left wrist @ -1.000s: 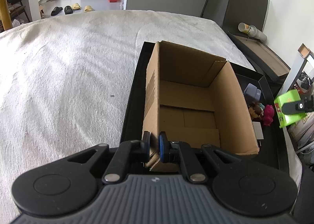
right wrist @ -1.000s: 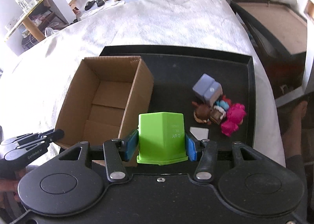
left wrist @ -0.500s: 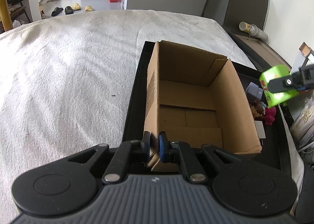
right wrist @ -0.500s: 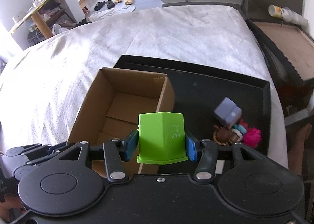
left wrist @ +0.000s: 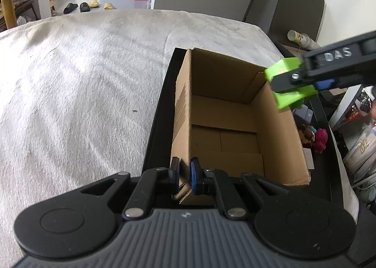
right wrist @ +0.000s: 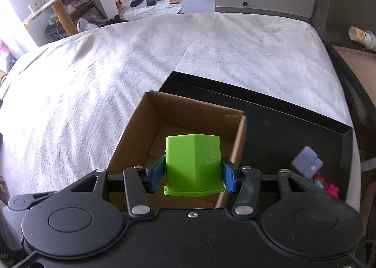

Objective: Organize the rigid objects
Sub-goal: 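Lower the green block into the box and open the right gripper, then move the right gripper back over the white plug charger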

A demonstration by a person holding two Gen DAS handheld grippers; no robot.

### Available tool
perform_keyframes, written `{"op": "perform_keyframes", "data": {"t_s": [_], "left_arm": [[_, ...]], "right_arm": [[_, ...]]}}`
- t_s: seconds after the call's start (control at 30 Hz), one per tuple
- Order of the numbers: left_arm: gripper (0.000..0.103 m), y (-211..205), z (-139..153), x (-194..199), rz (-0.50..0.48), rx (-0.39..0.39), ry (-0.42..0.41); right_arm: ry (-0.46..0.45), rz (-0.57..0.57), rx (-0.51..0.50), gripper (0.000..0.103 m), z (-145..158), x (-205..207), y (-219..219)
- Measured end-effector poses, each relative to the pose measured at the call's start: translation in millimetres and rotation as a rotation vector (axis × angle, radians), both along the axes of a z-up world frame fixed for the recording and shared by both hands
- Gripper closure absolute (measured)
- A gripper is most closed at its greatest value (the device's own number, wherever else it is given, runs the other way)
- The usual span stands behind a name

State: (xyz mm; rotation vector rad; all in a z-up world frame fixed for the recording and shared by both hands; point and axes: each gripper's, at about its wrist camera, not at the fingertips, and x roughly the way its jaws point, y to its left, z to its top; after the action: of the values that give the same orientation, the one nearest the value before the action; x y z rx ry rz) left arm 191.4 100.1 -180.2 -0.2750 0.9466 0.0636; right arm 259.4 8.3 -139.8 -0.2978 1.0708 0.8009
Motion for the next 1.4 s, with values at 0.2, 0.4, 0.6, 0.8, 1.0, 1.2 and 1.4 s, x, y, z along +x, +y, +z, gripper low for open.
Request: {"op": "perform_keyframes", "data": {"t_s": [0.2, 0.4, 0.6, 0.8, 1.0, 1.2, 1.4], "left_arm": [[0.095, 2.5, -1.2, 0.2, 0.010, -0.016, 0.000], [0.095, 2.3, -0.9, 0.6, 0.017, -0.020, 0.002], [0.094, 2.5, -1.7, 0.7, 0.025, -0.021, 0.005], [0.094, 1.2, -3.2, 2.3, 0.027, -0.014, 0.013], [0.094, 0.5, -3.3, 4.0, 0.035, -0.004, 0.017], [0.094, 3.2, -4.9, 3.6, 0.053, -0.013, 0.018], [0.094, 1.5, -2.7, 8.4, 0.058, 0.003, 0.029]], "right_arm": [[0.005, 0.045, -0.012, 0.053, -7.8, -1.5, 25.6], [0.022, 0.055, -0.016, 0.053, -16.5, 1.0, 45.1], [0.010, 0.024, 0.068, 0.046, -17.3, 4.3, 51.0], [0.005, -0.032, 0.108, 0.019, -6.8, 0.0, 29.6], [-0.028, -0.072, 0.148, 0.013, 19.9, -14.8, -16.1], [-0.075, -0.150, 0.191, 0.008, 40.7, -20.6, -48.6], [-0.095, -0.164, 0.244, 0.007, 46.4, -22.9, -63.1]]}}
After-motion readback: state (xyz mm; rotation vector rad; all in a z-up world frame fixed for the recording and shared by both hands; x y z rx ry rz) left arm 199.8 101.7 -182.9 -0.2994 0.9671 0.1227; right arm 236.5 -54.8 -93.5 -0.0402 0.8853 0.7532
